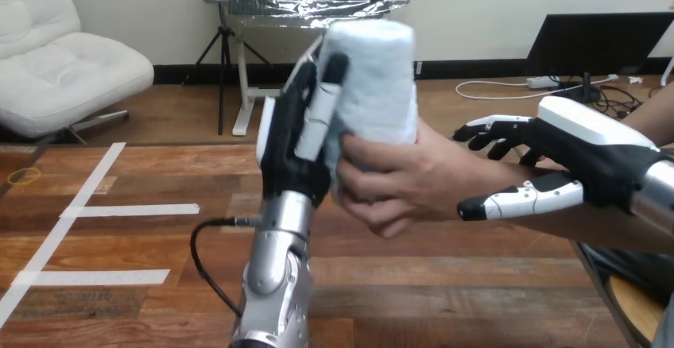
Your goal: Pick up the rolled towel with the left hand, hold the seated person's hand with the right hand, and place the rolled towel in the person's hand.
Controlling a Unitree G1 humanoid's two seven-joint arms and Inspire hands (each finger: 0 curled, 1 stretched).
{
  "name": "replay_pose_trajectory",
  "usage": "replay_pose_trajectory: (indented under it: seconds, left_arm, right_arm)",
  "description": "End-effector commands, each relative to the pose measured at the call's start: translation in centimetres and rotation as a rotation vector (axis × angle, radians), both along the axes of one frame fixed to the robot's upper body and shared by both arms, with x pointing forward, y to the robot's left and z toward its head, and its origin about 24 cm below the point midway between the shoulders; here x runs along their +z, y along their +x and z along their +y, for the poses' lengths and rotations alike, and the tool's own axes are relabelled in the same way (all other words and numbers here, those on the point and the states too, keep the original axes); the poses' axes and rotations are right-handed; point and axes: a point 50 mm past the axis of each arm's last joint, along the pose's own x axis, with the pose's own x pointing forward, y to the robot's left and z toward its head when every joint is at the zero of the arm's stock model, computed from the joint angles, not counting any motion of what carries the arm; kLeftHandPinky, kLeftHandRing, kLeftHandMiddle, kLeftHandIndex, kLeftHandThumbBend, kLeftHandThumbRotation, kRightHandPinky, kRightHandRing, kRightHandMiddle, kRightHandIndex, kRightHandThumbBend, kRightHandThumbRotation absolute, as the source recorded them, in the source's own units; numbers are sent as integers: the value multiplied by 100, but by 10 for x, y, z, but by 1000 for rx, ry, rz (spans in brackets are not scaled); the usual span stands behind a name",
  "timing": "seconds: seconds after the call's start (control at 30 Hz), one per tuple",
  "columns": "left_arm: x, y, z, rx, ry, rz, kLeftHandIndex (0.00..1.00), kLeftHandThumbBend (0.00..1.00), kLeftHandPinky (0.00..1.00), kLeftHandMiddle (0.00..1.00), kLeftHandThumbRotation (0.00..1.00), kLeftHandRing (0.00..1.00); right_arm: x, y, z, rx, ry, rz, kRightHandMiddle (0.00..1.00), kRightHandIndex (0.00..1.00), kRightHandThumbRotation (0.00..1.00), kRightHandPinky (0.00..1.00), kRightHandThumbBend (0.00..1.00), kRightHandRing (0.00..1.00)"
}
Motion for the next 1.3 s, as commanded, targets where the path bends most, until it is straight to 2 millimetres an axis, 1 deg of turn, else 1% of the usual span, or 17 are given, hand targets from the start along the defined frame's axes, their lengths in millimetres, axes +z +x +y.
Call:
replay_pose_trajectory:
  seconds: [0.0, 0.13, 0.33, 0.4, 0.47, 0.7, 0.87, 1.03, 1.27]
  left_arm:
    - [27, -3, -23, -34, -81, -98, 83, 70, 100, 88, 100, 96]
    - [26, -4, -16, -30, -83, -101, 84, 71, 100, 90, 100, 98]
    - [23, -7, -8, -24, -87, -105, 84, 70, 100, 91, 100, 99]
    - [23, -7, -5, -22, -86, -105, 85, 71, 100, 91, 100, 100]
    - [19, -12, 3, -12, -82, -108, 85, 72, 100, 91, 100, 100]
    - [12, -21, 15, 3, -66, -113, 85, 73, 100, 91, 100, 100]
    - [10, -28, 22, 6, -50, -123, 85, 74, 100, 91, 100, 100]
    - [10, -36, 29, 14, -32, -134, 83, 77, 100, 90, 100, 97]
    - [12, -51, 42, 20, -20, -152, 82, 80, 100, 88, 98, 94]
  right_arm:
    - [-11, -5, -5, -20, 49, 71, 87, 89, 68, 64, 100, 82]
    - [-13, -7, -9, -23, 96, 84, 89, 92, 66, 66, 100, 85]
    - [-14, -11, -13, -30, 159, 83, 91, 94, 67, 67, 100, 87]
    - [-14, -12, -13, -35, 174, 80, 91, 96, 70, 67, 100, 87]
    - [-17, -16, -15, -54, 211, 26, 92, 97, 74, 67, 100, 88]
    - [-22, -23, -15, -78, 267, -102, 91, 95, 94, 69, 100, 87]
    - [-25, -27, -13, -93, 330, -172, 92, 94, 98, 71, 99, 88]
    - [-27, -33, -11, -94, 417, -212, 92, 94, 100, 77, 97, 90]
    - [-30, -42, -4, -52, 637, -258, 93, 95, 100, 83, 94, 92]
